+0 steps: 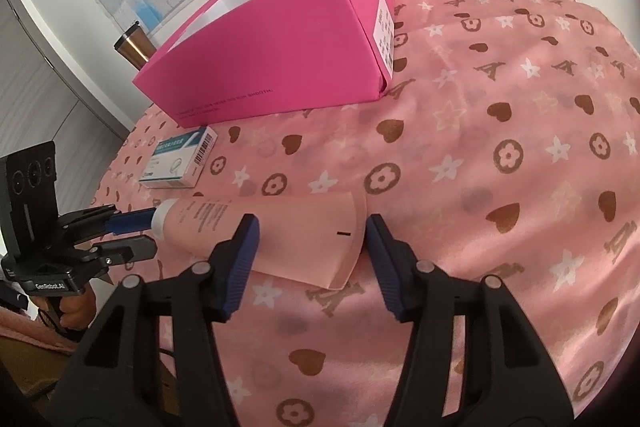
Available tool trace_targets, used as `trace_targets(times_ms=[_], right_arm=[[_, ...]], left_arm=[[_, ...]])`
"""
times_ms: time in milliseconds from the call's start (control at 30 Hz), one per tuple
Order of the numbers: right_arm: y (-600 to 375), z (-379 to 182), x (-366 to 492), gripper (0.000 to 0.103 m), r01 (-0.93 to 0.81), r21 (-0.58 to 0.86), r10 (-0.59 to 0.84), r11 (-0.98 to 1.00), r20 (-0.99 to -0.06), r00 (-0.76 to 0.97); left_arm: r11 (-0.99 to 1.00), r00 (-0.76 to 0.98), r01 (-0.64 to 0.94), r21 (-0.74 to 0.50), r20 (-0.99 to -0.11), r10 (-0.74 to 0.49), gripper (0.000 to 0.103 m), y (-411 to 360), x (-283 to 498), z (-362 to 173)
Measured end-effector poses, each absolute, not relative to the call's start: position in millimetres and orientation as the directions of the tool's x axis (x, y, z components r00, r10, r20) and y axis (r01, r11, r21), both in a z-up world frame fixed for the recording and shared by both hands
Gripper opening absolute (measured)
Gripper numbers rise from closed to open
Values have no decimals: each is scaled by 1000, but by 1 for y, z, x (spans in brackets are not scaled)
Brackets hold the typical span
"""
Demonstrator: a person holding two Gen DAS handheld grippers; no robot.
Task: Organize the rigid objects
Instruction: 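Lift the large pink tube with both grippers over the magenta box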
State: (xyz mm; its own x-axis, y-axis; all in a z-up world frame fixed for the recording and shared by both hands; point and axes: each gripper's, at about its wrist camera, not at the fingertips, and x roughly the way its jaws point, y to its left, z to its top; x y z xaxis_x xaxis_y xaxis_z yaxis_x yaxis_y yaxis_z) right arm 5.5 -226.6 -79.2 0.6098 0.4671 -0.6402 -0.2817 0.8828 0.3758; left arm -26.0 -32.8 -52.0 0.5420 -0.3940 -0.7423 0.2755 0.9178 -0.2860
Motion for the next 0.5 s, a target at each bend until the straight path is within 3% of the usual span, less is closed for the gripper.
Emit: trace_targets(times_ms=[500], right_arm=[[-227,-71,1,58,-286,355,454,890,-627,633]], left_arm=[[920,558,282,-273,-733,-389,44,-35,-26,-48]])
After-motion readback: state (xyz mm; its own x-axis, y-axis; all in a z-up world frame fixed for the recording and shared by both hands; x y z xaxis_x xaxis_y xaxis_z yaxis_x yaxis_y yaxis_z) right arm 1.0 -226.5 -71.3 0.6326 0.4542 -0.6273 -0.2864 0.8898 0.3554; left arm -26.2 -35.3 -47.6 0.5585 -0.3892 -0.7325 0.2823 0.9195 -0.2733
